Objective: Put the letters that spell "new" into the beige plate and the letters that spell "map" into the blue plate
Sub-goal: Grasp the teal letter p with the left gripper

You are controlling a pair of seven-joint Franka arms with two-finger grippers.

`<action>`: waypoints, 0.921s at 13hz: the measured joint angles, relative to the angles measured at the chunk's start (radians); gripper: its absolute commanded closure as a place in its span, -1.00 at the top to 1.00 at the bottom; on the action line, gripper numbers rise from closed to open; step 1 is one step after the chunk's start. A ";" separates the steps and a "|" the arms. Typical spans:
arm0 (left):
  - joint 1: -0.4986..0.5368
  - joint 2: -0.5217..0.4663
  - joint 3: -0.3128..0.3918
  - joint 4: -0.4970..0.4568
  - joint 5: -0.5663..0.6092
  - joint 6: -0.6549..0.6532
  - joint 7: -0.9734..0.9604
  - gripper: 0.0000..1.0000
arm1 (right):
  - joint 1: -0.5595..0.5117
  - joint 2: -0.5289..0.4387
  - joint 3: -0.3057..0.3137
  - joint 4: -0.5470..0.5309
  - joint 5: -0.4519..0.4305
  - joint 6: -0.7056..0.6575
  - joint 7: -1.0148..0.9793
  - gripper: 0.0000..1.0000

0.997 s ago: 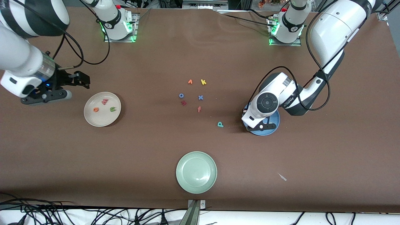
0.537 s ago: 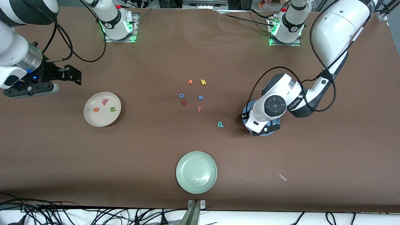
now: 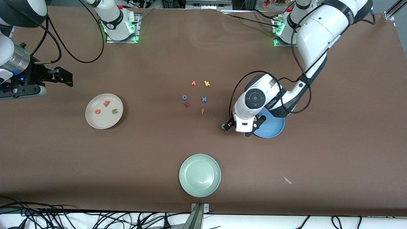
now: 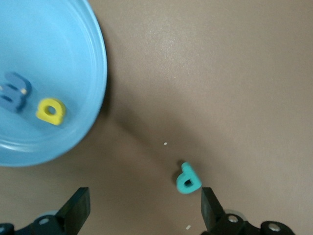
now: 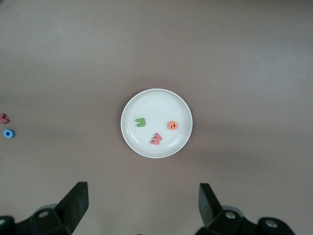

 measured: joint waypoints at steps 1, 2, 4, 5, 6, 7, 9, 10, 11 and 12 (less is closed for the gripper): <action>-0.052 0.007 0.047 0.011 0.000 0.025 -0.060 1.00 | 0.000 0.000 -0.001 0.000 0.000 -0.001 0.000 1.00; -0.094 0.015 0.082 0.018 0.000 0.063 -0.111 1.00 | 0.000 0.000 -0.001 0.000 0.000 -0.001 0.000 1.00; -0.141 0.030 0.120 0.022 0.000 0.122 -0.188 1.00 | 0.001 0.000 -0.001 0.000 0.001 -0.001 0.000 1.00; -0.153 0.036 0.131 0.024 0.000 0.130 -0.211 1.00 | 0.003 0.000 -0.001 0.000 0.002 -0.001 0.000 1.00; -0.162 0.043 0.142 0.025 0.000 0.136 -0.224 1.00 | 0.004 0.000 -0.001 0.000 0.002 -0.001 0.000 1.00; -0.171 0.047 0.157 0.025 0.000 0.144 -0.231 1.00 | 0.004 0.000 -0.001 0.000 0.002 -0.001 0.000 1.00; -0.189 0.055 0.182 0.025 0.000 0.168 -0.239 0.89 | 0.004 0.000 -0.001 0.000 0.002 -0.001 0.000 1.00; -0.196 0.059 0.188 0.025 0.000 0.173 -0.252 0.82 | 0.003 0.000 -0.001 0.000 0.002 -0.001 0.000 1.00; -0.202 0.062 0.191 0.026 0.000 0.177 -0.264 0.75 | 0.003 0.000 -0.002 0.002 0.002 -0.001 0.000 1.00; -0.207 0.066 0.191 0.027 0.000 0.179 -0.274 0.68 | 0.003 0.000 -0.002 0.006 0.002 -0.001 0.001 1.00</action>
